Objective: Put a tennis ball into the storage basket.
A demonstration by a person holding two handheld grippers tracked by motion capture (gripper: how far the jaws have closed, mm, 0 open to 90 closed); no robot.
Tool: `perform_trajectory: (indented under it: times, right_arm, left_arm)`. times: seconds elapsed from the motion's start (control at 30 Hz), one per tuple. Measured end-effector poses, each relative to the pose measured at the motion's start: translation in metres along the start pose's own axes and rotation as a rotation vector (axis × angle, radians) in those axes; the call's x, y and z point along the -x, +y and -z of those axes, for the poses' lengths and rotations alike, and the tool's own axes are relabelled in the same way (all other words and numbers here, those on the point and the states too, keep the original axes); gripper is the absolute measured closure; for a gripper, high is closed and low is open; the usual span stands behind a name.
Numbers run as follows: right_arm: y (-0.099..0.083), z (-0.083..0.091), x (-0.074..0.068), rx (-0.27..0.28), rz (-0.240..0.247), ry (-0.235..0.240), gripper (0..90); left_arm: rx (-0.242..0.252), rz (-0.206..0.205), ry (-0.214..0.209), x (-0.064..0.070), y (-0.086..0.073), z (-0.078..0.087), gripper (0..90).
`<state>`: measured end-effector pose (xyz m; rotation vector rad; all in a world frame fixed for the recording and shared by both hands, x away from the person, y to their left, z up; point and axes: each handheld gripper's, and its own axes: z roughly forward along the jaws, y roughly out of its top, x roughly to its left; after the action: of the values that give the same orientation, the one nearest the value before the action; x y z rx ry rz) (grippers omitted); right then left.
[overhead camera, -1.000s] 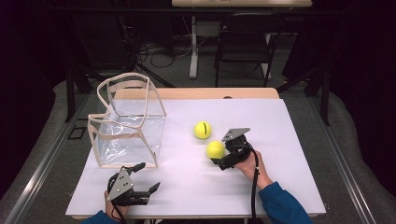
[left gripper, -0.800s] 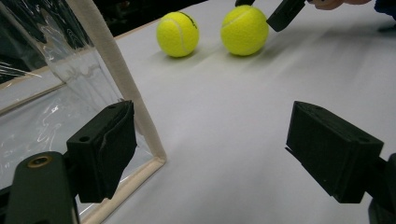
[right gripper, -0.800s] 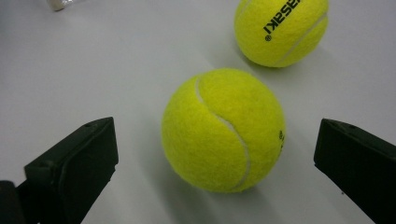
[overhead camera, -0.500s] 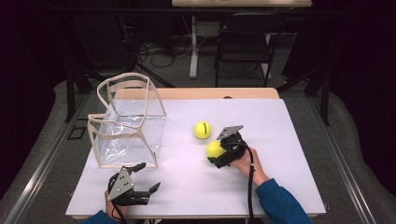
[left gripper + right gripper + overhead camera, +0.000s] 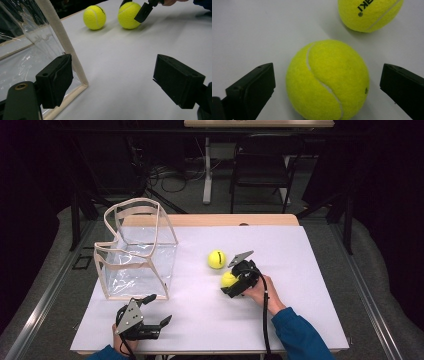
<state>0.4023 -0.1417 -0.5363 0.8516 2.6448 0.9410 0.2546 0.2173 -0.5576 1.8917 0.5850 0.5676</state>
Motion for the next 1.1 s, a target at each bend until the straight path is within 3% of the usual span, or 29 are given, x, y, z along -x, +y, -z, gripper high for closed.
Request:
perform_trajectory:
  times: [0.57,1.1]
  right_arm:
    - [-0.001,-0.006,0.001,-0.045,-0.019,0.017,24.6]
    - [-0.001,0.004,-0.001,-0.032,-0.004,0.031,26.0]
  left_arm:
    - [-0.006,-0.003,-0.008,0.001,0.0,-0.001,16.0]
    - [-0.007,-0.005,-0.025,0.0,0.0,-0.004,16.0]
